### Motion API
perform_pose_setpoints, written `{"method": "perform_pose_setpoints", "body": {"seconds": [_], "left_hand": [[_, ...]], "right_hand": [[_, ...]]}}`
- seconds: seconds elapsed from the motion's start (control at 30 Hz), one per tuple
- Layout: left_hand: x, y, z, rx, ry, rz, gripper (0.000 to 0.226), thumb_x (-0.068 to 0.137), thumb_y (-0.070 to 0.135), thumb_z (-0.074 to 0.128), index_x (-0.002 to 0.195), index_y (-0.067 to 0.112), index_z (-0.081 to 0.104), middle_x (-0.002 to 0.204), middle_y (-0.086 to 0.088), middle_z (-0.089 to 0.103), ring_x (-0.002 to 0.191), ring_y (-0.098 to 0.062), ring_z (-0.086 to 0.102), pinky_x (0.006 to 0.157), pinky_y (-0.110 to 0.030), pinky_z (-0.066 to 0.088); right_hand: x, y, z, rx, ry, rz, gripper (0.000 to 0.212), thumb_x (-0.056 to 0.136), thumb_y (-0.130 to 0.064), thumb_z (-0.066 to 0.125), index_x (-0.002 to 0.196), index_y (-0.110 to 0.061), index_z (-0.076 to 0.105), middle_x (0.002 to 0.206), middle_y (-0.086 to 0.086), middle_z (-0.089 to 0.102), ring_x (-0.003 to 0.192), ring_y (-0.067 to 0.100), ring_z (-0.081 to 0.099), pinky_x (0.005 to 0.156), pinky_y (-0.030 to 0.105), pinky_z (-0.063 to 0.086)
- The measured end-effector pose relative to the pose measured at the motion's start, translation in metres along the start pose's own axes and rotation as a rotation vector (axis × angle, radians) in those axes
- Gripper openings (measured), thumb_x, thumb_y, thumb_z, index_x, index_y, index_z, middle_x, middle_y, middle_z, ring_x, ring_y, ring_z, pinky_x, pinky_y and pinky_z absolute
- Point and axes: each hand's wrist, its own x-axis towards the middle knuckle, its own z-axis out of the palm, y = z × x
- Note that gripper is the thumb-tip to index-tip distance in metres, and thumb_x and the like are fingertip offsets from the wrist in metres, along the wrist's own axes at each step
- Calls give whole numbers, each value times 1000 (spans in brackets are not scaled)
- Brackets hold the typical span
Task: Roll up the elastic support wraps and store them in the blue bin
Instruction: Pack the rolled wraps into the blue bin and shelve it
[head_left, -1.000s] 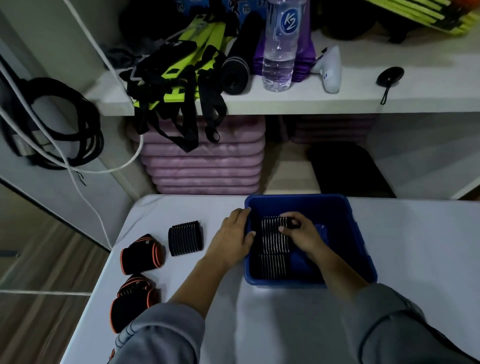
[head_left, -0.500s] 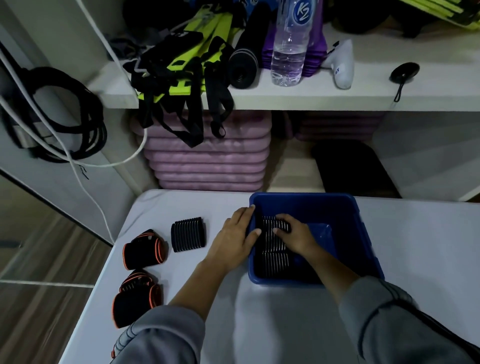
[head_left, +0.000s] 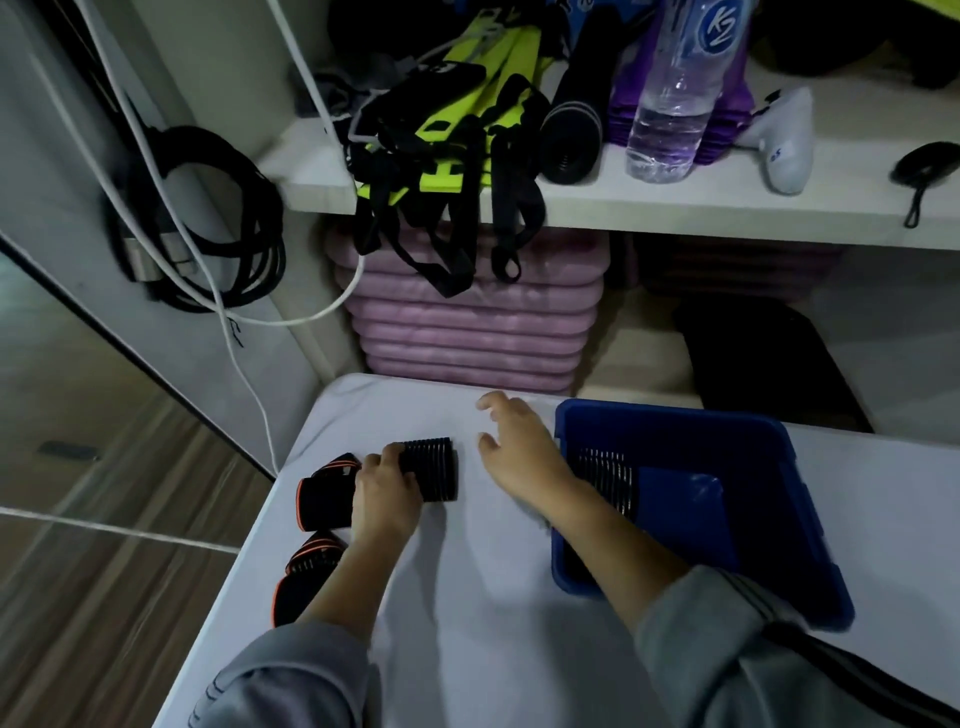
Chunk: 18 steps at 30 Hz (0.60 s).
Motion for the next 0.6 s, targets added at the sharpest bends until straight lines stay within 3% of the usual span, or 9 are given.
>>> {"method": "perform_pose_setpoints", "body": {"seconds": [0.07,0.17,0.33,0.5,0.6], "left_hand": [[7,-8,3,-4,-47,14,39,89,6,46,129,5,45,115,-25,55,102,-41,54,81,-40,44],[20,-15,12,9,-119,20,46,92,8,44,137,10,35,118,-23,57,106,-39,55,86,-39,43],[35,-22,26,56,-179,17,55,94,12,40,146,14,23,125,-19,55,111,-37,54,91,-38,41],[38,-25,34,60,-158,11,55,91,9,43,144,10,28,118,-23,58,110,-39,52,94,-39,39],[35,-23,35,6,-139,12,55,88,4,43,142,11,32,118,-22,57,111,-38,50,95,-40,39]], "right_hand": [[19,1,29,-54,-203,144,44,94,-25,45,135,-13,33,132,17,44,118,33,48,98,43,42],[37,9,62,-65,-319,283,53,91,-41,43,135,-16,27,127,18,49,111,37,52,94,49,46],[55,19,95,-104,-301,262,66,95,-40,41,148,-17,10,142,16,41,124,37,43,106,46,35],[56,21,106,-120,-222,172,63,93,-23,51,147,-13,20,139,15,47,126,34,43,107,40,34],[57,28,107,-84,-196,208,67,88,-22,59,146,-16,25,133,14,51,124,32,46,105,39,37]]}}
